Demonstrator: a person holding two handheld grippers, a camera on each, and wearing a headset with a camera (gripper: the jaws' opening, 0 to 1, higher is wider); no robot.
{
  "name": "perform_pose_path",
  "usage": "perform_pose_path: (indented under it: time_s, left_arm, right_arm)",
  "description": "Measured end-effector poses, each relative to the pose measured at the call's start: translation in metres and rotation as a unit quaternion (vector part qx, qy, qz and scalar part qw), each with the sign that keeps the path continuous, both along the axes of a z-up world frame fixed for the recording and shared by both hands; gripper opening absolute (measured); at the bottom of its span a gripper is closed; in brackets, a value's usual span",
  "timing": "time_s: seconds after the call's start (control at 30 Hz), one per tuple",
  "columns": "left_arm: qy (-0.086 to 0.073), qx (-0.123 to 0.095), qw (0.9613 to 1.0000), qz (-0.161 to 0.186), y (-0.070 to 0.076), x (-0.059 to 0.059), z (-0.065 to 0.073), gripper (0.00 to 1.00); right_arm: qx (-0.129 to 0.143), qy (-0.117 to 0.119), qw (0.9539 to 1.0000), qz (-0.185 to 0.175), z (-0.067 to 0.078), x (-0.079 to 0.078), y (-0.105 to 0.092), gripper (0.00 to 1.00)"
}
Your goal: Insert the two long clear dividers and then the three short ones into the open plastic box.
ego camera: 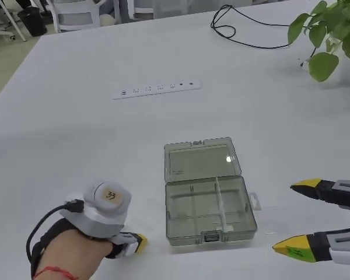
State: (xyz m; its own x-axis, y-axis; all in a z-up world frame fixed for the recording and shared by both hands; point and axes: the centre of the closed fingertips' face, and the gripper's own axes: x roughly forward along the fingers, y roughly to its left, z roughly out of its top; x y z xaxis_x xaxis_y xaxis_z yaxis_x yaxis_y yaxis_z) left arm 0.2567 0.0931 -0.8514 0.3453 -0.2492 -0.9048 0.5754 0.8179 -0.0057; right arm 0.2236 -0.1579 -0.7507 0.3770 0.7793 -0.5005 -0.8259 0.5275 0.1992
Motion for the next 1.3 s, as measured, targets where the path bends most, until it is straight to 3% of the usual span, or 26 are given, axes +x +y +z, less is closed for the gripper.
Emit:
perform_pose_path:
  time_s: [0.63, 1.0, 1.3]
  left_arm:
    - [0.045, 0.031, 0.9981, -0.03, 0.0001, -0.0009, -0.0008, 0.32]
    - [0.062, 0.017, 0.9974, -0.033, 0.0001, -0.002, 0.0001, 0.31]
    - [0.056, -0.002, 0.9981, -0.026, -0.0002, -0.0044, 0.0016, 0.31]
  right_arm:
    - [-0.002, 0.001, 1.0, 0.008, -0.0021, -0.0046, 0.0024, 0.79]
    - [-0.009, -0.001, 0.9999, 0.007, -0.0038, -0.0049, -0.0004, 0.79]
    - [-0.01, -0.001, 0.9999, 0.008, -0.0035, -0.0054, 0.0009, 0.79]
